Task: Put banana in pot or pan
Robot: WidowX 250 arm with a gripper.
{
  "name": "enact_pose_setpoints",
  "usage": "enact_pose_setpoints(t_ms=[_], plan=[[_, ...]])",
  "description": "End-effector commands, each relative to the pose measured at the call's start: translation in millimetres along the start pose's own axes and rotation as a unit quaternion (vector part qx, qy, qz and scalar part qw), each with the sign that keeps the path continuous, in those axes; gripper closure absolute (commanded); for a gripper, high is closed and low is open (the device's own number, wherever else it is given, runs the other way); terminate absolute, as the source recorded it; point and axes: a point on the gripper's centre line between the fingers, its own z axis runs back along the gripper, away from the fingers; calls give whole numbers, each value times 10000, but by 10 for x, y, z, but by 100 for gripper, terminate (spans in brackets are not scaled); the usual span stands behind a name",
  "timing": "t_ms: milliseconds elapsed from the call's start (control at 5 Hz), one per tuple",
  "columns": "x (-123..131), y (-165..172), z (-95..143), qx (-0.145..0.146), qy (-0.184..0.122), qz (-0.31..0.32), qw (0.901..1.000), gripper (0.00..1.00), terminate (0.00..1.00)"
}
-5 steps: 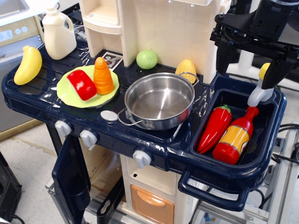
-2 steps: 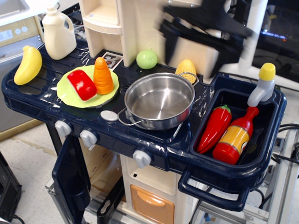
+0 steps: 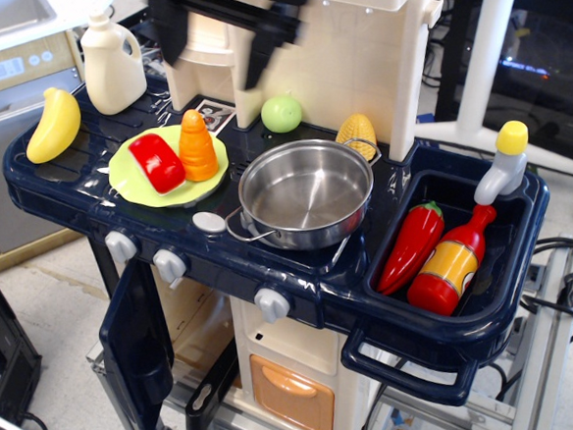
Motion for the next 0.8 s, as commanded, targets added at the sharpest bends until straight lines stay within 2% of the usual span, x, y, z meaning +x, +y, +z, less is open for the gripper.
enact_pose_setpoints(t_ms=[0,200,400,600], plan=[[160,838,-343,-27,-676,-70,9977,0,0],[264,1234,-767,-152,-769,-240,9966,0,0],[310,1397,-956,-227,-615,-470,9967,0,0],[348,1475,-1087,-381,-625,-423,9964,0,0]])
